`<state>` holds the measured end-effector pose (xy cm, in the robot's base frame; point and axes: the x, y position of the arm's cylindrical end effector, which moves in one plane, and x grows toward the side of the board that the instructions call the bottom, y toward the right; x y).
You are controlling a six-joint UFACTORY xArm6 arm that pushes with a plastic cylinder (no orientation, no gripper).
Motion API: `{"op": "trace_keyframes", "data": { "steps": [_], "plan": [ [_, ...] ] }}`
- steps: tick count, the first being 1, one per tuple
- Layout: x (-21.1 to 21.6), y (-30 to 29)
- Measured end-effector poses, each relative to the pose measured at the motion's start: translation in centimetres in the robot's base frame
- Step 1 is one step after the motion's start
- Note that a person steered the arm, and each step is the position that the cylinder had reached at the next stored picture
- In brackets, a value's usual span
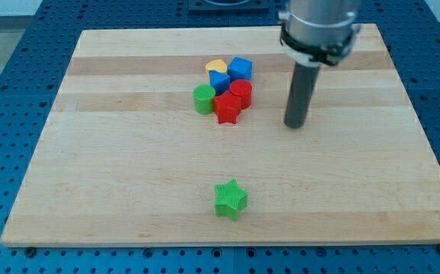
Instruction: Push the yellow hexagon to the top right of the red circle
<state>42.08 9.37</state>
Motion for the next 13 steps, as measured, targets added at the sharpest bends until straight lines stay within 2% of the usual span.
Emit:
{"op": "trace_keyframes", "data": {
  "steps": [1, 2, 3, 4, 5, 8, 9, 10, 13],
  "plan": [
    [-2.3, -2.1],
    [0.1, -2.0],
    [7.1, 1.6],
    [8.0, 3.7],
    [0.6, 4.2],
    [-2.5, 3.5],
    [-2.5, 6.2],
    [-4.0, 5.7],
    [-4.0, 1.3]
  ]
}}
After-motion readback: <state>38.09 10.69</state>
